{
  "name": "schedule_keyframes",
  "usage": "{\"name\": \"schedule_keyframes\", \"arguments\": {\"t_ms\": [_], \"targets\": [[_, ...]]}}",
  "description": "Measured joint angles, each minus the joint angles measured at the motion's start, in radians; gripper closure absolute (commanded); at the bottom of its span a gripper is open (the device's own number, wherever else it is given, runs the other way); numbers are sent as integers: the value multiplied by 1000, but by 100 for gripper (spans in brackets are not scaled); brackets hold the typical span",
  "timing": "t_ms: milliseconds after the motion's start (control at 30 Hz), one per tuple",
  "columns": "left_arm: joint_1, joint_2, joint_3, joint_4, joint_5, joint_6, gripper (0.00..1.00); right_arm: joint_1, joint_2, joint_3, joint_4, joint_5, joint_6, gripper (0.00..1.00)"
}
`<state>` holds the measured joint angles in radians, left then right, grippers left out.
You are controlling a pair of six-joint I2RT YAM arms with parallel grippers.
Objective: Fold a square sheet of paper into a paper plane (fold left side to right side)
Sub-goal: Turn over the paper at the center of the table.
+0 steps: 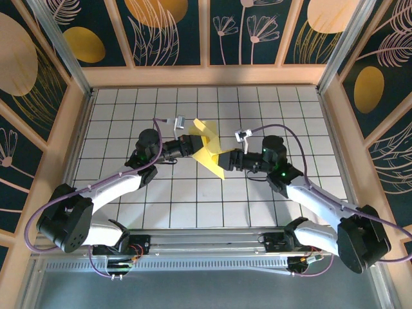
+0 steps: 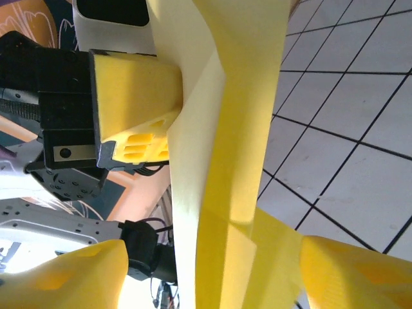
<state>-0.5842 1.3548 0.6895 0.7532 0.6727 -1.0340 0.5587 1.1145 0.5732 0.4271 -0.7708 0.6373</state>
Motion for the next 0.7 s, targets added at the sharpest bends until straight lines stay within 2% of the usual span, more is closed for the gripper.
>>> {"name": "schedule_keyframes", "arguments": {"t_ms": [100, 200, 467, 500, 567, 700], "targets": [[-3, 2, 5, 2, 1, 0, 99, 0, 6, 26, 2, -1, -10, 45], [-4, 3, 5, 2, 3, 0, 98, -1, 6, 55, 1, 1, -27, 58], [-4, 3, 8, -12, 3, 17, 87, -2, 6, 80, -60, 43, -57, 83], [-4, 3, 9, -21, 2, 26, 83, -2, 5, 80, -69, 48, -61, 85], [-4, 2, 11, -47, -1, 52, 65, -2, 5, 82, -91, 61, -63, 90], [-4, -23, 19, -154, -43, 121, 52, -2, 5, 94, -140, 88, -84, 98]]}}
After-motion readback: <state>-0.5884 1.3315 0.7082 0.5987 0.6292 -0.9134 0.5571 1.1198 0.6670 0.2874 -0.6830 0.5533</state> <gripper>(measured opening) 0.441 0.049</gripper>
